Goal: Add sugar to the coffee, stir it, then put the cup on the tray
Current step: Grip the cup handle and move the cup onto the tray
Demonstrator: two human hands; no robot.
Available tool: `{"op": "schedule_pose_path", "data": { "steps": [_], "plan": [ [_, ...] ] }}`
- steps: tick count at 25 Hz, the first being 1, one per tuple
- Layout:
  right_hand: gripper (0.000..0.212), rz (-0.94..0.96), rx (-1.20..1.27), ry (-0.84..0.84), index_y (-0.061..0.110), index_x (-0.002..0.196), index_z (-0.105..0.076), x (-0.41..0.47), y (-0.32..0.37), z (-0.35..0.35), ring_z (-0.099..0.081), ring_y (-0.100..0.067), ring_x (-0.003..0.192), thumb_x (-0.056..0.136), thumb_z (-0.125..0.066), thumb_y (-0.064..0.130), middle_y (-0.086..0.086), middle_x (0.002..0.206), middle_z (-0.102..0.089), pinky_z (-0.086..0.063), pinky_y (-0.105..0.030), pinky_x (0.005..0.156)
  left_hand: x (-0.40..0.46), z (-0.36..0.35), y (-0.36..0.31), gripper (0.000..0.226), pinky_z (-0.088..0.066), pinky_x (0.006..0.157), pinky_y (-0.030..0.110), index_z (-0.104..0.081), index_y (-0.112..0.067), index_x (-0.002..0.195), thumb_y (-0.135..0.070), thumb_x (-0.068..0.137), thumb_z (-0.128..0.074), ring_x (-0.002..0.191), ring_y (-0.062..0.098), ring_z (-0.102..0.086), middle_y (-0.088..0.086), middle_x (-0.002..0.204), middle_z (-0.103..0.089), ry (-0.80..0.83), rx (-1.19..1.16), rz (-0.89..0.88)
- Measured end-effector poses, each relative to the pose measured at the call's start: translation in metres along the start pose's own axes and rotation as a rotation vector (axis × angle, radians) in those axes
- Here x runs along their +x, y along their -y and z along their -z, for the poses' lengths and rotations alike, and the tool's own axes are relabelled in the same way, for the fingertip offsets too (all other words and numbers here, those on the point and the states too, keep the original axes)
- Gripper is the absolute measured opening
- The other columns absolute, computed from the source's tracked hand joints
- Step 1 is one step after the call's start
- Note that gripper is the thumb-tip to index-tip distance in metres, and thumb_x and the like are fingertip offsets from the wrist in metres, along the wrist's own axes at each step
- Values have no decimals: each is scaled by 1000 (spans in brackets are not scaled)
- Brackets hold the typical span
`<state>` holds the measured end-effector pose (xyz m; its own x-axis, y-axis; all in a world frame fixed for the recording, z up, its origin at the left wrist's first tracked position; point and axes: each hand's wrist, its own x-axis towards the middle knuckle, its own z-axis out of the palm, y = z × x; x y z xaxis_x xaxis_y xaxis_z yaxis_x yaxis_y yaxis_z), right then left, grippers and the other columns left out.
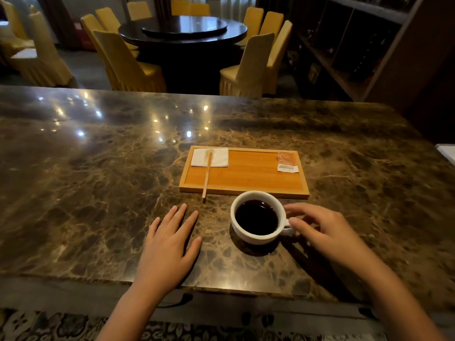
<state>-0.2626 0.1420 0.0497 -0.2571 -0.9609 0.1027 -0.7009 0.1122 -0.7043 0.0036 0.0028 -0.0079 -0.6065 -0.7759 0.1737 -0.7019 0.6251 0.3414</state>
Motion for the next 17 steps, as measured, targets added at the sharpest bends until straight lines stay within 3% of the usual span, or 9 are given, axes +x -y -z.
{"op": "schedule_pose_path", "data": {
  "steps": [2, 4, 6, 9, 13, 17],
  "plan": [
    [16, -45, 61, 4, 37, 99, -61, -5, -2, -10, -63, 1, 69, 88, -54, 28, 15, 86, -67, -49, -13, 58, 0, 1, -1, 57, -4, 114, 37, -23, -33, 139, -51, 85, -27, 136, 4, 1, -3, 152, -18, 4, 6, -1],
    [11, -106, 183, -12, 26, 88, -65, -7, -5, -17, -66, -8, 65, 89, -54, 25, 5, 78, -69, -55, -21, 57, 1, 2, -2, 58, -4, 113, 38, -24, -33, 139, -52, 84, -26, 135, 4, 1, -3, 152, -19, 8, 5, -3],
    [16, -154, 388, -2, 12, 83, -65, -8, -7, -21, -67, -18, 61, 90, -53, 21, -5, 73, -69, -57, -30, 57, 1, 2, -3, 58, -4, 113, 38, -23, -33, 139, -52, 84, -25, 135, 4, 2, -3, 153, -18, 12, 3, -6],
    [21, -159, 557, -12, 0, 80, -60, -10, -6, -28, -64, -19, 61, 90, -50, 16, -13, 72, -62, -57, -31, 59, 1, 2, -2, 54, -3, 114, 38, -22, -33, 140, -50, 89, -27, 135, 4, 3, -2, 153, -17, 11, 3, -12],
    [25, -165, 602, -51, 14, 73, -62, -7, -1, -30, -63, -17, 59, 93, -46, 12, 2, 63, -64, -58, -36, 57, 0, 2, -3, 53, -3, 114, 39, -22, -32, 140, -45, 91, -36, 136, 4, 2, -2, 153, -17, 9, -7, -20],
    [26, -172, 593, -55, 13, 74, -61, 0, 3, -24, -62, -15, 55, 94, -45, 13, 0, 60, -62, -58, -36, 53, 0, 2, -2, 53, -1, 114, 37, -20, -32, 140, -45, 91, -35, 135, 4, 4, -2, 154, -15, 9, -4, -23]
  ]
}}
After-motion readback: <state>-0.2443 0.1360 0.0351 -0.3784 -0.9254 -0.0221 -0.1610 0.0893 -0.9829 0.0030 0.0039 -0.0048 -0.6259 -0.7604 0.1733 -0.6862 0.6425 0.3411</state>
